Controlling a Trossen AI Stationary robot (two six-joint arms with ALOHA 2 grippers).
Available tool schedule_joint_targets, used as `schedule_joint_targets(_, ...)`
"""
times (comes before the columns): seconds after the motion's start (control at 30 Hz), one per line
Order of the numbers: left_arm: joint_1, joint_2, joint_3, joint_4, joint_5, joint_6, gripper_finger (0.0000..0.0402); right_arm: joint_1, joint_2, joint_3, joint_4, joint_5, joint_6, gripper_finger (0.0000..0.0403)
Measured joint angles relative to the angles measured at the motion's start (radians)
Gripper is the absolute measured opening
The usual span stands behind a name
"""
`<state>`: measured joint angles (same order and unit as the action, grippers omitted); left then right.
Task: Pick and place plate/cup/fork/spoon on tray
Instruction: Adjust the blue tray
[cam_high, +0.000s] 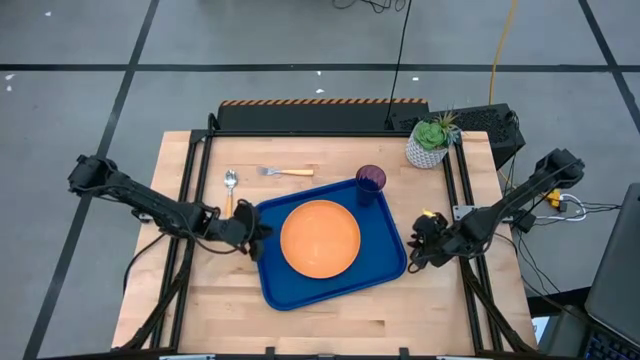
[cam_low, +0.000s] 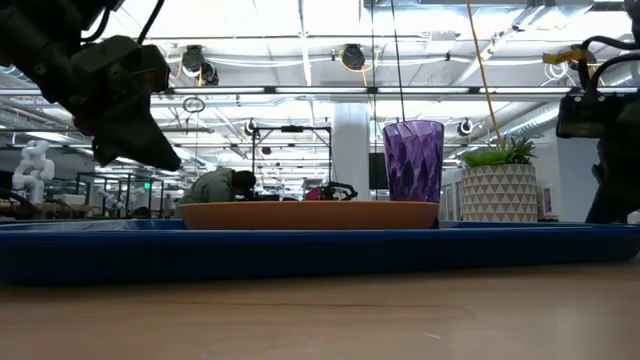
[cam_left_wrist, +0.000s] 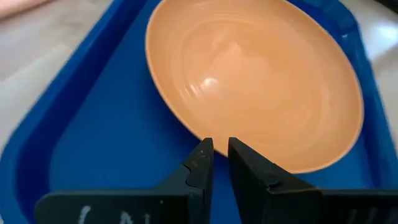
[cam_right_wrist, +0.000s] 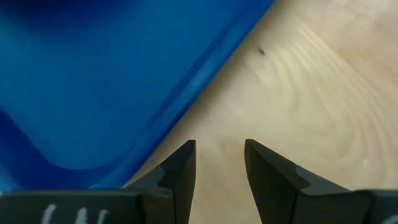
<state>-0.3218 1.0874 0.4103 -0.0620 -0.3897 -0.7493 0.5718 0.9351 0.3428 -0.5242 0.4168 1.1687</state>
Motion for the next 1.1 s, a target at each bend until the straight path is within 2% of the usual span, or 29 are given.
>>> schedule_joint_targets(0.13,-0.030,0.000,0.000,0.002,0.016,-0.039,0.0051,-0.009,0.065,0.000,0.017,-0.027,-0.001,0.0130)
schedule_joint_targets(0.4,-0.065,0.003,0.000,-0.056,0.024,-0.119,0.0051,-0.010,0.138,0.002,0.097,-0.013,-0.011,0.0130)
schedule_joint_targets(0.77,-0.073,0.073,0.000,-0.070,-0.002,-0.038,0.0051,-0.010,0.142,0.002,0.103,-0.015,-0.011,0.0130)
schedule_joint_targets(1.1,-0.073,0.147,0.000,-0.077,-0.003,-0.076,0.0051,-0.009,0.143,-0.002,0.186,0.002,-0.026,0.0130)
